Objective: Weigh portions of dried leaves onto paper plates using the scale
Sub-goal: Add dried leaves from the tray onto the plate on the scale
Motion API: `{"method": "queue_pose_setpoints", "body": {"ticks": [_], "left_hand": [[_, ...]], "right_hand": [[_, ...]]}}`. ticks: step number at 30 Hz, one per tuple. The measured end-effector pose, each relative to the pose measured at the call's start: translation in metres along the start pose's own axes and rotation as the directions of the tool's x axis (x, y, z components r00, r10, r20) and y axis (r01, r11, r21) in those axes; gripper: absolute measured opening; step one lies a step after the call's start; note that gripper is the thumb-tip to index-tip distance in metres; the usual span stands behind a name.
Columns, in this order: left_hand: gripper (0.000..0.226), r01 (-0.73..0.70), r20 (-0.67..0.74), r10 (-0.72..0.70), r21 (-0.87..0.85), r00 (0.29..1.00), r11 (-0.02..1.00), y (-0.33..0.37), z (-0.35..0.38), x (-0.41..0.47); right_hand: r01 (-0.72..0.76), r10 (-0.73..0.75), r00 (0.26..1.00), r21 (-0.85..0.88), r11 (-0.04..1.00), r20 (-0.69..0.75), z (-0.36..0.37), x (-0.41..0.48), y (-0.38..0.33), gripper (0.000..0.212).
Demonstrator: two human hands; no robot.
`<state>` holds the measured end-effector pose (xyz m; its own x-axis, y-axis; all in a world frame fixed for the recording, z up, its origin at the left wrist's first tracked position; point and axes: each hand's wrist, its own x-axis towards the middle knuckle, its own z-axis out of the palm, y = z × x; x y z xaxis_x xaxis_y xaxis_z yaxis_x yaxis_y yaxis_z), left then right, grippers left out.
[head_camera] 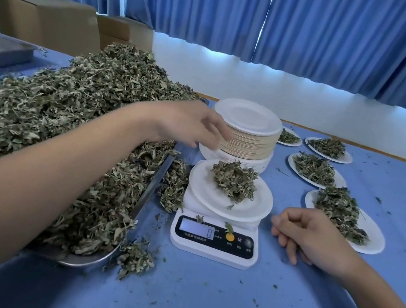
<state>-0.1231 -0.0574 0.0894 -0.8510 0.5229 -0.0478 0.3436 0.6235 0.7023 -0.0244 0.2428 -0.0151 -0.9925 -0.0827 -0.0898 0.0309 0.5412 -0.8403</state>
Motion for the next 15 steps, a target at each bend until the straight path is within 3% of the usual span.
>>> {"method": "queue_pose_setpoints", "body": {"ticks": [3, 6, 9, 15], "left_hand": [[0.031, 0.100, -0.161, -0.076, 0.147, 0.984, 0.984, -0.023, -0.021, -0.010], [0.038, 0.254, -0.083, -0.241, 0.401, 0.967, 0.880, -0.044, -0.026, -0.017], [0.054, 0.279, 0.031, -0.359, 0.569, 0.933, 0.774, -0.053, -0.015, -0.021], [0.030, 0.282, -0.075, -0.302, 0.620, 0.950, 0.732, -0.050, 0.006, -0.018]], "right_hand": [[0.003, -0.003, 1.000, -0.007, 1.000, -0.004, 0.000, 0.001, 0.000, 0.033], [0.007, -0.007, 1.000, -0.012, 1.000, -0.007, 0.000, 0.001, 0.000, 0.033], [0.012, -0.012, 1.000, -0.009, 1.000, -0.016, 0.000, 0.001, 0.001, 0.033], [0.009, -0.009, 0.999, 0.000, 1.000, -0.031, 0.002, 0.000, 0.001, 0.033]]}}
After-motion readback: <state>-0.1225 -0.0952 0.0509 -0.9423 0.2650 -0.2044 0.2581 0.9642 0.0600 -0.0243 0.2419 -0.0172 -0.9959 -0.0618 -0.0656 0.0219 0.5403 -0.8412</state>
